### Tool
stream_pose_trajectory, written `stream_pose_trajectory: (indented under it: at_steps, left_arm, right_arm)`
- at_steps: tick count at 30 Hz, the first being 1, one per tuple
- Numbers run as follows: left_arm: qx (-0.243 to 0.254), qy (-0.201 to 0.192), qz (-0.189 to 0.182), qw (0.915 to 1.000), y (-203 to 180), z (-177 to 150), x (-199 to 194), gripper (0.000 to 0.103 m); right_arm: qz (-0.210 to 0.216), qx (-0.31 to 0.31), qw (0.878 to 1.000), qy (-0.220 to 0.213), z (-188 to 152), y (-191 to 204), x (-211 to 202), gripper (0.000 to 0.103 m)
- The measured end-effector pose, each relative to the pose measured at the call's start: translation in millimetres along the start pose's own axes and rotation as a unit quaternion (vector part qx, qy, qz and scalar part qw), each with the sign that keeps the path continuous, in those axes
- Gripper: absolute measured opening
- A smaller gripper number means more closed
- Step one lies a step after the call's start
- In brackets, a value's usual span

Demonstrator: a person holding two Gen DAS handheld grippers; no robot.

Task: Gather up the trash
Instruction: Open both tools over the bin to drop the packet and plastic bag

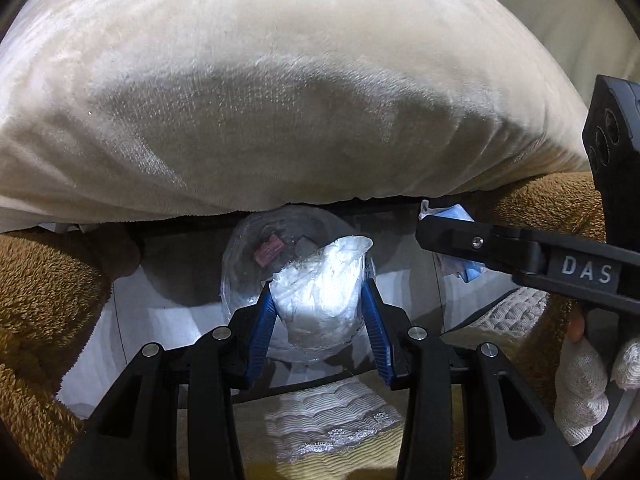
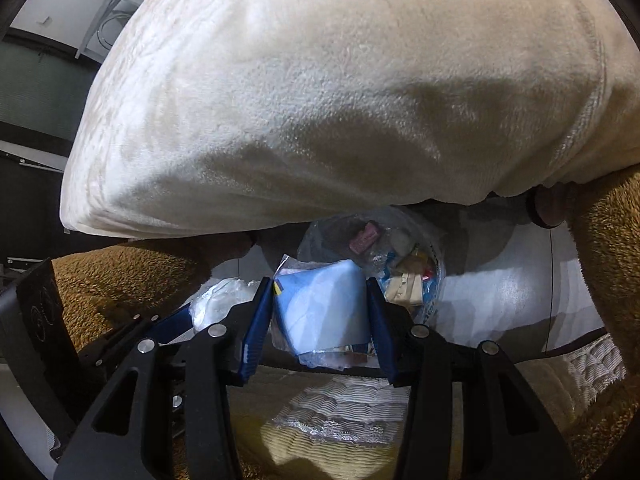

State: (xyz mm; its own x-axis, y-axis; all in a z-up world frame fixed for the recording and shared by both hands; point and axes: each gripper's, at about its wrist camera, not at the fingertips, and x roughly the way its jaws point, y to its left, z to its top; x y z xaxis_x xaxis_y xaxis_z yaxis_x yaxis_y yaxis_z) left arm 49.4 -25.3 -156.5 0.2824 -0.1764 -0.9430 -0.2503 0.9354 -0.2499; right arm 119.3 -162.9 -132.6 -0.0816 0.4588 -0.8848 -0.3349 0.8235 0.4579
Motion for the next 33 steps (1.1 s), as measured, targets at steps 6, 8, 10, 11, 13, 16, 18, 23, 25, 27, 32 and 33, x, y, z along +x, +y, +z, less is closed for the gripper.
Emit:
stream_pose_trajectory:
  at_steps: [6, 8, 10, 11, 13, 16, 18, 23, 25, 27, 32, 33]
  left_arm:
    - [0.005, 0.017, 0.003, 0.9998, 1, 2, 11, 0.042]
    - [0.008, 0.017, 0.0, 0.9998, 0, 2, 12, 0.042]
    - [0.005, 0.02, 0.001, 0.9998, 2, 1, 14, 0.042]
    - [0.002, 0.022, 0.001, 0.9998, 4, 1, 15, 0.042]
    - [-0.002, 0.026, 0.0, 0.9997, 8, 0, 18, 0.043]
    - [-0.003, 0.03, 0.005, 0.9995, 10, -1, 20, 0.044]
    - [-0.008, 0.029, 0.004, 0.9995, 11, -1, 20, 0.045]
    - [-0.02, 0.014, 0.009, 0.9997, 13, 0, 15, 0.074]
    - [-0.016, 0.007, 0.009, 0.9998, 12, 0, 13, 0.074]
    - [-0.01, 0.002, 0.007, 0.9999, 11, -1, 11, 0.074]
    - [-0.006, -0.03, 0.0, 0.9995, 10, -2, -5, 0.074]
    - [-0.005, -0.04, 0.001, 0.9992, 10, -3, -9, 0.074]
  right_arm:
    - [-0.027, -0.009, 0.999, 0.023, 3, 4, 19, 0.046]
    - [-0.03, -0.005, 0.999, 0.026, 4, 1, 22, 0.046]
    - [-0.032, -0.003, 0.999, 0.032, 4, -1, 26, 0.046]
    - [-0.031, -0.004, 0.999, 0.033, 3, 0, 27, 0.046]
    - [-0.032, -0.009, 0.999, 0.035, 3, 0, 29, 0.046]
    - [-0.029, -0.005, 0.999, 0.037, 2, -5, 29, 0.047]
    - [-0.027, -0.003, 0.999, 0.035, 3, -6, 30, 0.047]
    - [-0.023, 0.015, 0.999, 0.02, 6, -11, 26, 0.063]
    - [-0.019, 0.021, 0.999, 0.017, 7, -13, 23, 0.063]
    - [-0.021, 0.021, 0.999, 0.012, 6, -13, 21, 0.063]
    - [-0.019, 0.008, 1.0, -0.011, 1, -8, 8, 0.063]
    - [-0.016, 0.003, 1.0, -0.019, -1, -6, 4, 0.063]
